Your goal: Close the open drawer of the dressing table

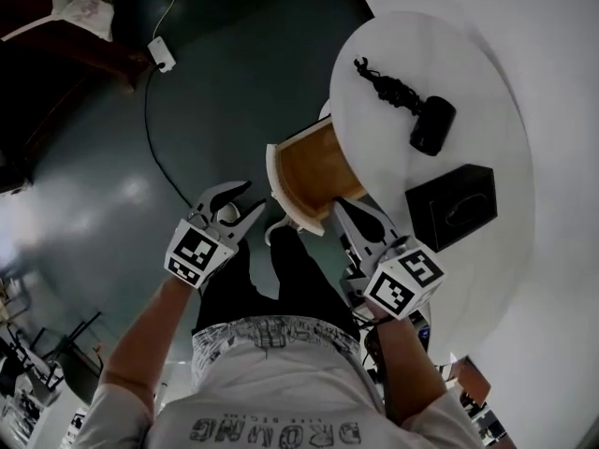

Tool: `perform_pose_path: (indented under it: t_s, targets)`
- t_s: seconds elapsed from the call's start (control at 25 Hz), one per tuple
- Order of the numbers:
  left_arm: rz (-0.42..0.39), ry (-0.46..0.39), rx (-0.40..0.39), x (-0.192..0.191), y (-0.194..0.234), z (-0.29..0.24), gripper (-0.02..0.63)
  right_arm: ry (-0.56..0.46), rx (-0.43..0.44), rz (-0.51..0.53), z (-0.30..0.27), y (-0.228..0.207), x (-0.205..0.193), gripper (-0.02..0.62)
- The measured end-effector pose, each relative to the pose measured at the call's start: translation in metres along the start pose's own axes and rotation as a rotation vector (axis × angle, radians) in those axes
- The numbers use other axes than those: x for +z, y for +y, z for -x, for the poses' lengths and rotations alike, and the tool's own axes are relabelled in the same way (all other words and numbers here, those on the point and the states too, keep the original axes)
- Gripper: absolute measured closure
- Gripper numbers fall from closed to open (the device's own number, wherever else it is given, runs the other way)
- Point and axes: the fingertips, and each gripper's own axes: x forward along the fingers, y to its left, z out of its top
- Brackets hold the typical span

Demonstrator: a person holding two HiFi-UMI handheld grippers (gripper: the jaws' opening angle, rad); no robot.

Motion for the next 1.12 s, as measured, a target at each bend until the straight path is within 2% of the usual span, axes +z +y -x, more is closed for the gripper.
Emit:
perform_pose_path:
  t_s: [0.52,0.84,1.12]
  targets:
    - [0.032,0.127,-0.074,-0.124,0.006,-0.051,0.437,0.11,-0.051,0.012,-0.021,-0.013,-0.046,0.586]
    - [0.04,0.198,-0.13,-0.174,0.004,-0.079,0.437,0.141,-0.085,-0.027,-0.021,-0.023,-0.071,0.586]
    - [0.044,0.249,-0.173,-0.194,0.003,-0.098,0.439,0.149,-0.108,-0.068,-0.017,-0.034,-0.084,0.586]
